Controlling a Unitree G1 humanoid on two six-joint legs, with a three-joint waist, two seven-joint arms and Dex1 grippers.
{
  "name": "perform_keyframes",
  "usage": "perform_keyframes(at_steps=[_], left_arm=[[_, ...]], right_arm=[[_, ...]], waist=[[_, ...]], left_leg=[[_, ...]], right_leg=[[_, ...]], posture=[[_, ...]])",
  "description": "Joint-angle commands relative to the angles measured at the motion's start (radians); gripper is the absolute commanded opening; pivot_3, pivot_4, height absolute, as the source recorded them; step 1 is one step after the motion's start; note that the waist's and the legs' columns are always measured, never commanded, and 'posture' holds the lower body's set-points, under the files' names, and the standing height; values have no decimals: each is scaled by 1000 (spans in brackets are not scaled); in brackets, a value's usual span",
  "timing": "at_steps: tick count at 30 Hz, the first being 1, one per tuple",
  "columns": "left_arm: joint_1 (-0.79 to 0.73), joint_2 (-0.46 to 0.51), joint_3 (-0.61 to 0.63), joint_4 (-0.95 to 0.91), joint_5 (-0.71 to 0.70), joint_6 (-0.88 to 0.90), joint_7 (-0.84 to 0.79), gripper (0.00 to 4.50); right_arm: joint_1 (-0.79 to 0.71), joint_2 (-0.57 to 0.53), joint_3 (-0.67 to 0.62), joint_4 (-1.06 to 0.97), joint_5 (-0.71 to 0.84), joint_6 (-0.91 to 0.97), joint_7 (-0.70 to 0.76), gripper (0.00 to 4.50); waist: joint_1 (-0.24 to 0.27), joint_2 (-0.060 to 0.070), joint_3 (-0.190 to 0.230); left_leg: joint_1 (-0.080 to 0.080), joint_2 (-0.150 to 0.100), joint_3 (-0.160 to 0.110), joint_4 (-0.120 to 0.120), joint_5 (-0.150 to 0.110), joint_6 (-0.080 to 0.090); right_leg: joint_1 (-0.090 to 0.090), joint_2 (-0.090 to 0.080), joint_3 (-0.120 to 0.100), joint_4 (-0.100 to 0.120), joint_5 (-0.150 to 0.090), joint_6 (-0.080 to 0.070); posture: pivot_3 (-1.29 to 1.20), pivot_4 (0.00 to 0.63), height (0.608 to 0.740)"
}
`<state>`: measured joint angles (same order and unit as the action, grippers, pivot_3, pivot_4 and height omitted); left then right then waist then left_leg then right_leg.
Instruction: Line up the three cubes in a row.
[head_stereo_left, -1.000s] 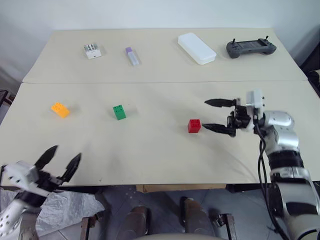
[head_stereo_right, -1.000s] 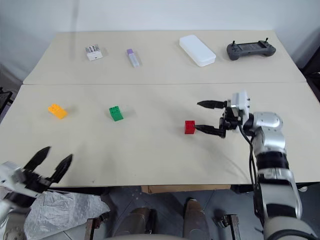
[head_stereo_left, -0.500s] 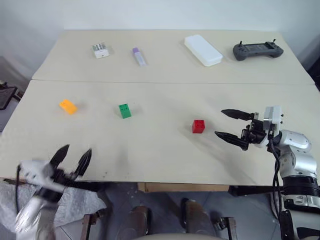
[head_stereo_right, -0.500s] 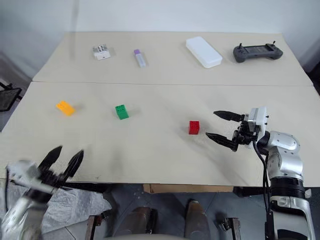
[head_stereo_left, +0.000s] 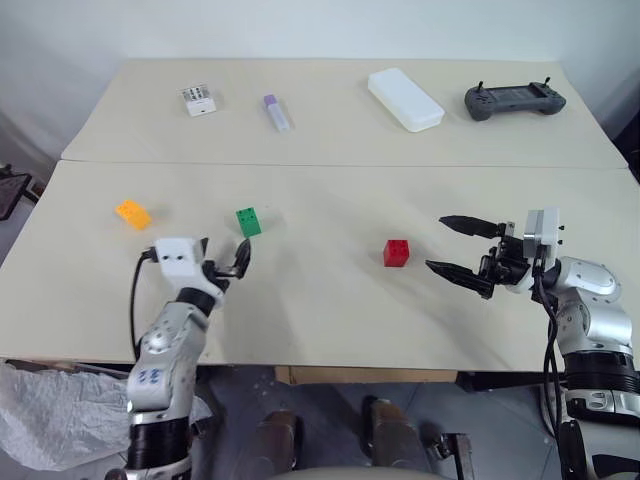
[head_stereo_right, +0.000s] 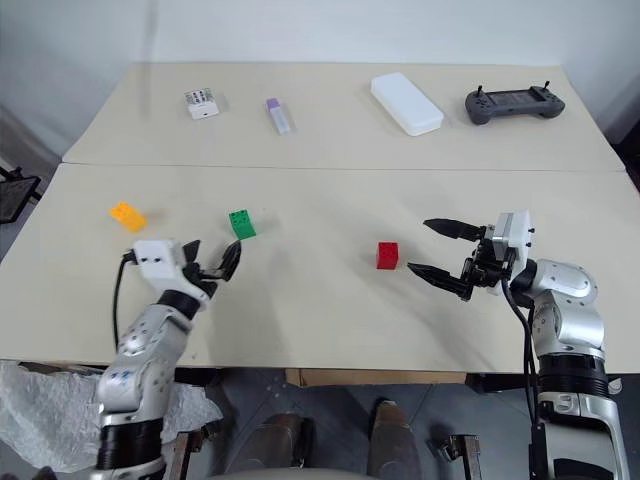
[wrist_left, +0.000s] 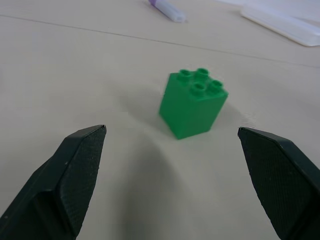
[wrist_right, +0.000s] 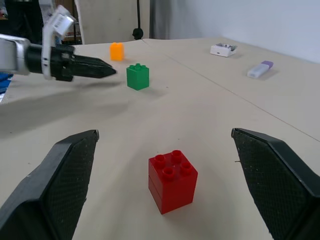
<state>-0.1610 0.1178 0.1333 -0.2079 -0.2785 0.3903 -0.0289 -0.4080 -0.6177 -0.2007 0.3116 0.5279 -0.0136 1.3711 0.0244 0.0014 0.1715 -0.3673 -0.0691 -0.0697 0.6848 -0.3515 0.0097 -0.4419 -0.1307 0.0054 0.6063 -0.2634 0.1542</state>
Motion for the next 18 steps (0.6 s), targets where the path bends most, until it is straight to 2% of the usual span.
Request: perform_keyframes(at_steps=[1,9,18], left_arm=[[-52,-19,-80,44,89,-48,19,4500],[-165,-116,-109,190,199,-102,146,4500],[-233,-195,-82,281,201,-141,205,4500]], right_arm=[[4,-12,-12,-41,20,18,0,4457],[29,-3,-14,-80,33,59,-8,4457],[51,10,-8,-81,34,66,-9,4457]], waist=[[0,0,0],[1,-1,0],[2,-1,0]], left_leg=[[0,-1,0,0,0,0],[0,-3,0,0,0,0],[-1,-4,0,1,0,0]], right_leg=[[0,0,0,0,0,0],[0,0,0,0,0,1],[0,0,0,0,0,1]], posture=[[0,150,740],[0,150,740],[0,150,740]])
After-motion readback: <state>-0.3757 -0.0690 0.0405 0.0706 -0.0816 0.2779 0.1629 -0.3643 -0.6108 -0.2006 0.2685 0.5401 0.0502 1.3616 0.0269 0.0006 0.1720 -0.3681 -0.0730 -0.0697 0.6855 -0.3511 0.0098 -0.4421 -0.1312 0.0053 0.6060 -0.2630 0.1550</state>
